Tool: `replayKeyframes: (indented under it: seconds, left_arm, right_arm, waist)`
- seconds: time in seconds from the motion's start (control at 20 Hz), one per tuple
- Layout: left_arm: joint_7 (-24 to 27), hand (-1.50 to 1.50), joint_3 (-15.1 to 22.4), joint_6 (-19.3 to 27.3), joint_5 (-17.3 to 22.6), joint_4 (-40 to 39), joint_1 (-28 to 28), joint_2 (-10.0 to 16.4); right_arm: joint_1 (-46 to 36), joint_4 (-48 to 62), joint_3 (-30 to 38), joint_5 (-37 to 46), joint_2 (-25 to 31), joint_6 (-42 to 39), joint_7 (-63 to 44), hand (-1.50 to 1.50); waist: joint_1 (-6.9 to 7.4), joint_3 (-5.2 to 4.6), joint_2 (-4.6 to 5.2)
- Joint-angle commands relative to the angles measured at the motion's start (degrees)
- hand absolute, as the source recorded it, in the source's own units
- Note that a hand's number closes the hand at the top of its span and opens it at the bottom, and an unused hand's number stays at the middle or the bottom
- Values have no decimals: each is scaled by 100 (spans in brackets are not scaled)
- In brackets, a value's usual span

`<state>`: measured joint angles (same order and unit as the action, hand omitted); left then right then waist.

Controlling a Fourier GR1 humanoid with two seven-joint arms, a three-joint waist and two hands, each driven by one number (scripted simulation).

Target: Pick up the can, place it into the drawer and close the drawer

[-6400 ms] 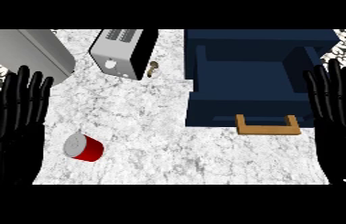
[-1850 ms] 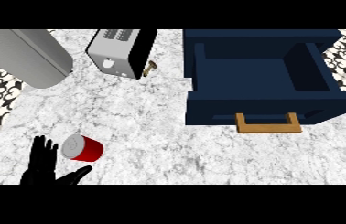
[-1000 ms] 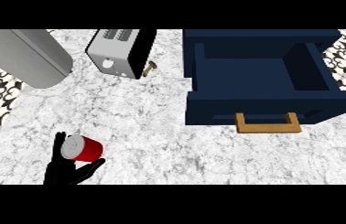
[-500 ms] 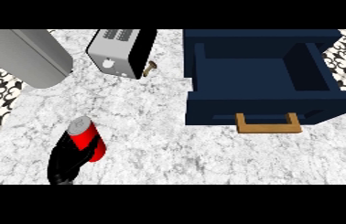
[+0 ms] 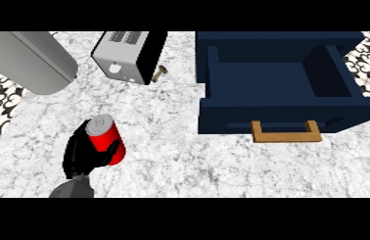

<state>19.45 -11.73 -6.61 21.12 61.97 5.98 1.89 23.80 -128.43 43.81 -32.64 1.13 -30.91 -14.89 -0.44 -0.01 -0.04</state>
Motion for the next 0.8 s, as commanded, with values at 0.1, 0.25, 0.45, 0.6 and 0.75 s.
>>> replayKeyframes:
  seconds: [0.1, 0.25, 0.45, 0.6, 0.75]
  left_arm:
    - [-505, 150, 262, 79, -47, 0, 837, 6]
    - [-767, 150, 465, 352, -118, 375, 882, -165]
    - [-1181, 150, 471, 557, -32, 890, 1241, 63]
    - [-1439, 150, 858, 976, -352, 1757, 925, -100]
    - [-2052, 150, 1042, 1630, -555, 1634, 1809, -185]
  right_arm:
    - [3, -474, 112, -439, 155, 351, -570, -150]
    - [427, -33, -506, 414, -108, 146, 603, -150]
    - [-12, -200, -95, 99, -97, 54, -35, -150]
    - [521, -131, -469, 271, -111, 299, 505, -150]
    - [414, -419, -338, -7, -112, 250, -93, -150]
  waist:
    - [-9, -1, -3]
    - [-4, 6, -9]
    - [21, 2, -4]
    - [18, 6, -18]
    - [-15, 3, -8]
